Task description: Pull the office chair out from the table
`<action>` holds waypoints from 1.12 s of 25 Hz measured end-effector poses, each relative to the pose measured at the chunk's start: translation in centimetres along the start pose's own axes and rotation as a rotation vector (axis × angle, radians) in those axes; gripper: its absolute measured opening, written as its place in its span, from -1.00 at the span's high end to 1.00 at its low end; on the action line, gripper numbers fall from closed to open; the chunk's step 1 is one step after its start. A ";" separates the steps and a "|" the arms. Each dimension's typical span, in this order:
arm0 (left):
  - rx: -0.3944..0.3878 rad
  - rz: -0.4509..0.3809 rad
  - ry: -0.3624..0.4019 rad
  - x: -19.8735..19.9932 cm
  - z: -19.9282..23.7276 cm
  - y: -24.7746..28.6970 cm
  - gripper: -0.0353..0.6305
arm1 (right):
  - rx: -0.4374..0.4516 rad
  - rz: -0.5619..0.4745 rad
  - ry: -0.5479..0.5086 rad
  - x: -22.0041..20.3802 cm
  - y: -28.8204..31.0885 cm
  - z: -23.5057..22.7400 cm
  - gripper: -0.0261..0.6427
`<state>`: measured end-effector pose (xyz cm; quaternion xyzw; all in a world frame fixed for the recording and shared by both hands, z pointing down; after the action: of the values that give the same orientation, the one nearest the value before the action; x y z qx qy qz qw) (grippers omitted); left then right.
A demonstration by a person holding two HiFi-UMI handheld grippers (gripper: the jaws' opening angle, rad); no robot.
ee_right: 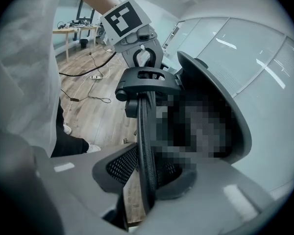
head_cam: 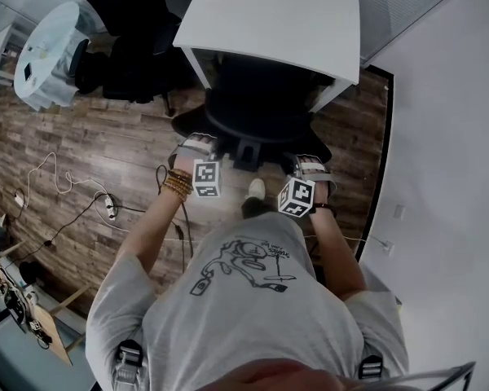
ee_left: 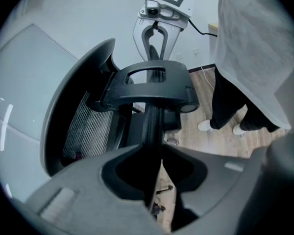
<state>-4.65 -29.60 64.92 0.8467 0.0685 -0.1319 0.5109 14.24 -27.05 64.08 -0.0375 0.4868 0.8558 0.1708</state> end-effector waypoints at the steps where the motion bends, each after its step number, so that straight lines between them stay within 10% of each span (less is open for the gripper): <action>1: 0.004 -0.001 0.003 0.0 -0.2 -0.1 0.56 | -0.002 0.003 0.001 0.1 -0.1 0.2 0.62; 28: 0.032 -0.023 0.022 -2.3 -10.7 -7.3 0.58 | -0.005 0.037 0.018 5.6 -5.6 9.9 0.61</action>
<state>-7.00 -16.70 64.19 0.8554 0.0817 -0.1293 0.4948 11.82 -14.64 63.40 -0.0367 0.4867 0.8597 0.1504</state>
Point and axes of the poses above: the fingertips, and each gripper's own axes: y forward along the fingers, z to its left, x out of its top, the point moved 6 cm from there along -y, backward along the fingers, and after that the axes turned 13 degrees about -y, right-handed, at the moved point
